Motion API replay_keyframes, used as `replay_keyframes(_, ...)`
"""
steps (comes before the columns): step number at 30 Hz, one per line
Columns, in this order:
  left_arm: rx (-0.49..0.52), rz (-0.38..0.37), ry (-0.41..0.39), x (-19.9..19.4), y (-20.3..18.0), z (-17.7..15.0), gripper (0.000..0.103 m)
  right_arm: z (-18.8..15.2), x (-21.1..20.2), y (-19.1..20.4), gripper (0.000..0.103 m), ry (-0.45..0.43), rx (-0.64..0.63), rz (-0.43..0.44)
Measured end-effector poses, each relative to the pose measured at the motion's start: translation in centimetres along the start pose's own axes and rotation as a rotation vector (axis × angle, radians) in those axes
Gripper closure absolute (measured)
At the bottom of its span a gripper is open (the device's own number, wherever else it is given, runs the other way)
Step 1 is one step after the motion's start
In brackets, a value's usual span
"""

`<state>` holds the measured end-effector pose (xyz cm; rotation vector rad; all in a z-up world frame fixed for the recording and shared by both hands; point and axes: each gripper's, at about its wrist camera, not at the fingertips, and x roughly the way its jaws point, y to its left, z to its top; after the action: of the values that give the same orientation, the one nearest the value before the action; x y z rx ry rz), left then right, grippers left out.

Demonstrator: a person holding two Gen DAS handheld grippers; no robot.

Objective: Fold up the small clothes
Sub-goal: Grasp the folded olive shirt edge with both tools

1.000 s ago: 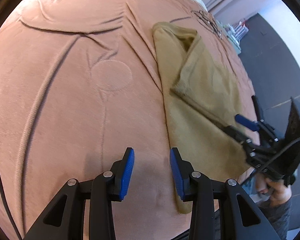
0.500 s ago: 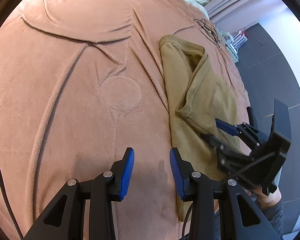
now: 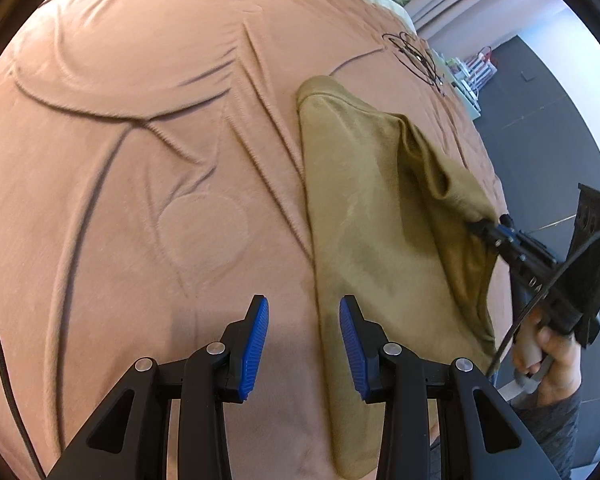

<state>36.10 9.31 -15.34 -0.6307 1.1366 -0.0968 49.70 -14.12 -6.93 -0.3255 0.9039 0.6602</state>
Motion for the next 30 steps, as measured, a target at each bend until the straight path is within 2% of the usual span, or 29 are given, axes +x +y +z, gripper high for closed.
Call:
replay_keyframes(5, 0.011, 0.014, 0.013, 1.0, -0.9, 1.3, 0.064, -0.3, 0.0, -3.9, 0.095, -0.006, 0.109, 0.035)
replay_keyframes(11, 0.029, 0.036, 0.021, 2.3, -1.9, 3.0, 0.064, -1.0, 1.9, -8.7, 0.095, 0.004, 0.244, 0.077)
replay_keyframes(18, 0.027, 0.068, 0.033, 3.9, -1.8, 5.0, 0.064, -0.9, 5.4, -11.2, 0.095, 0.055, 0.33, 0.091)
replay_keyframes(24, 0.024, 0.077, 0.032, 4.7, -1.3, 6.5, 0.063, -0.7, 5.1, -12.5, 0.089, 0.032, 0.386, 0.127)
replay_keyframes(25, 0.02, 0.076, 0.031, 4.9, -1.4, 6.9, 0.063, -0.7, 5.1, -12.5, 0.086, 0.032, 0.383, 0.128)
replay_keyframes(27, 0.012, 0.073, 0.028, 5.0, -1.4, 7.4, 0.063, -0.6, 4.9, -12.6, 0.075, 0.032, 0.373, 0.123)
replay_keyframes(29, 0.003, 0.072, 0.023, 5.1, -1.3, 7.8, 0.062, -0.7, 4.3, -12.6, 0.046, 0.018, 0.367, 0.122)
replay_keyframes(30, 0.003, 0.072, 0.02, 5.1, -1.3, 8.0, 0.062, -0.7, 3.8, -12.4, 0.041, 0.003, 0.36, 0.113)
